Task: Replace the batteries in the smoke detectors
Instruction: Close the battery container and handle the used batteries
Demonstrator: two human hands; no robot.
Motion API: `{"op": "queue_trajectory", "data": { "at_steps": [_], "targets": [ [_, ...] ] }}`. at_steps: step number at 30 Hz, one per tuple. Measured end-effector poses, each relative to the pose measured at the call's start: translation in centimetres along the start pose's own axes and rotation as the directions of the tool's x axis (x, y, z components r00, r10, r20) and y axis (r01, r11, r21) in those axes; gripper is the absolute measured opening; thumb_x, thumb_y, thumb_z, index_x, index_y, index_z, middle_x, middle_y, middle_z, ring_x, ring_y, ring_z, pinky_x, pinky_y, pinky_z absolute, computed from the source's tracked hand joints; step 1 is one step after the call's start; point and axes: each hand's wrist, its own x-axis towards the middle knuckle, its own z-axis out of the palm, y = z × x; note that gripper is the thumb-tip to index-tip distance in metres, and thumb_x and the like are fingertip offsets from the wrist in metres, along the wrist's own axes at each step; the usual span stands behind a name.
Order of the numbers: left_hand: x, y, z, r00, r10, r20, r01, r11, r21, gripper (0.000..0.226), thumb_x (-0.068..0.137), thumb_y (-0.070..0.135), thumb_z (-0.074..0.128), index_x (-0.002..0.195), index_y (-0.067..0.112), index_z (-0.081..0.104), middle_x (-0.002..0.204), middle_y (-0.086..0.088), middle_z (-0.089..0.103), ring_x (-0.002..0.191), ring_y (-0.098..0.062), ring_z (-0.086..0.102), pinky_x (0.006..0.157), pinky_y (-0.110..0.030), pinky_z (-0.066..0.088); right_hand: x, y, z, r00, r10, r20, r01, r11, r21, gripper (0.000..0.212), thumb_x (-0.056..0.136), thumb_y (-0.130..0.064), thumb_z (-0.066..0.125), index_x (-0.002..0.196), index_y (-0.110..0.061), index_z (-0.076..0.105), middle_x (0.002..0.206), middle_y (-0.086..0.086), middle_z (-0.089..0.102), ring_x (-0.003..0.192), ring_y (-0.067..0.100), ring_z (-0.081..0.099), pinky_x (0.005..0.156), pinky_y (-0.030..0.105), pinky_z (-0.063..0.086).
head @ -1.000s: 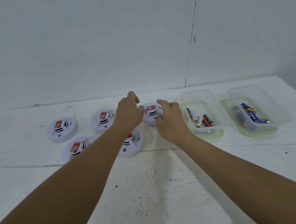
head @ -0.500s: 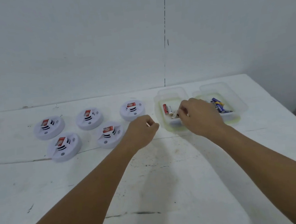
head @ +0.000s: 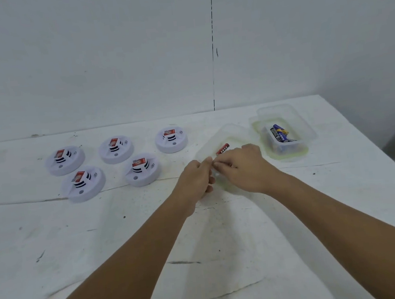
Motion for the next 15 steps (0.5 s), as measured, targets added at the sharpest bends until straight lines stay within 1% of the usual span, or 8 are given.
{"op": "queue_trajectory", "data": {
  "at_steps": [2,4,6,8,10,12,13,15],
  "targets": [
    [-0.2,-0.1,-0.2,1.000,-0.006,-0.020,0.006,1.000,-0.001,0.028,0.108,0.041,0.045,0.096,0.017,0.054,0.093,-0.002,0.065,0.068,-0.014,0.057,0.055,-0.021,0.041,-0.3,-0.2,0.4,0.998,-0.056,-0.018,0.056,0.997,0.057,0.038,0.103,-0.032,0.045,0.066,-0.028,0.056,0.057,-0.011,0.051,0.068,0.004,0.051,0.095,0.041,0.037],
    [-0.3,-0.1,-0.8,0.999,-0.034,-0.027,0.035,0.999,0.031,0.023,0.107,0.035,0.045,0.096,0.017,0.054,0.098,-0.003,0.064,0.070,-0.014,0.060,0.061,-0.025,0.041,-0.9,-0.1,0.8,0.989,-0.060,-0.134,0.077,0.989,0.125,0.032,0.098,-0.035,0.046,0.075,-0.030,0.067,0.073,-0.012,0.061,0.078,0.005,0.052,0.091,0.040,0.040],
    [-0.5,0.0,-1.6,0.997,-0.069,-0.029,0.071,0.995,0.070,0.020,0.105,0.031,0.044,0.095,0.016,0.054,0.101,-0.004,0.063,0.071,-0.015,0.064,0.063,-0.027,0.042,-1.5,0.5,1.1,0.948,0.037,-0.318,0.021,0.984,0.175,0.023,0.099,-0.032,0.054,0.103,-0.029,0.077,0.108,-0.007,0.064,0.104,0.017,0.052,0.096,0.037,0.039],
    [-0.8,0.3,-2.6,0.995,-0.094,-0.027,0.097,0.988,0.120,0.020,0.105,0.028,0.043,0.093,0.015,0.053,0.102,-0.005,0.064,0.071,-0.016,0.065,0.062,-0.025,0.042,-1.9,1.0,0.9,0.900,0.201,-0.387,-0.122,0.968,0.221,0.029,0.100,-0.027,0.061,0.128,-0.025,0.069,0.128,0.004,0.052,0.122,0.026,0.043,0.105,0.034,0.032],
    [-1.1,0.3,-3.7,0.994,-0.103,-0.024,0.106,0.977,0.186,0.020,0.105,0.028,0.043,0.092,0.015,0.052,0.107,-0.006,0.067,0.073,-0.017,0.066,0.059,-0.023,0.043,-2.2,1.3,0.6,0.869,0.381,-0.316,-0.270,0.900,0.343,0.040,0.101,-0.027,0.061,0.141,-0.023,0.056,0.136,0.009,0.043,0.128,0.026,0.038,0.104,0.029,0.028],
    [-1.3,0.2,-4.6,0.993,-0.118,-0.013,0.118,0.967,0.224,0.020,0.104,0.028,0.043,0.094,0.015,0.054,0.114,-0.009,0.071,0.077,-0.020,0.069,0.059,-0.024,0.049,-2.6,1.4,0.7,0.845,0.503,-0.181,-0.358,0.784,0.508,0.037,0.103,-0.030,0.056,0.139,-0.023,0.051,0.135,0.005,0.047,0.117,0.019,0.049,0.097,0.030,0.038],
    [-1.4,0.2,-4.9,0.992,-0.127,-0.004,0.125,0.967,0.223,0.020,0.103,0.027,0.044,0.094,0.014,0.056,0.114,-0.009,0.073,0.080,-0.022,0.070,0.063,-0.025,0.054,-2.8,1.4,0.9,0.839,0.530,-0.121,-0.390,0.741,0.546,0.030,0.104,-0.032,0.052,0.133,-0.023,0.053,0.128,0.003,0.055,0.109,0.017,0.056,0.089,0.033,0.043],
    [-1.6,0.1,-5.1,0.990,-0.138,0.004,0.135,0.969,0.206,0.020,0.102,0.026,0.045,0.097,0.013,0.060,0.111,-0.007,0.075,0.083,-0.023,0.072,0.078,-0.032,0.060,-3.3,1.2,1.4,0.837,0.541,-0.082,-0.433,0.747,0.505,0.019,0.106,-0.032,0.044,0.113,-0.020,0.057,0.104,-0.003,0.065,0.095,0.017,0.061,0.072,0.032,0.043]
  ]
}}
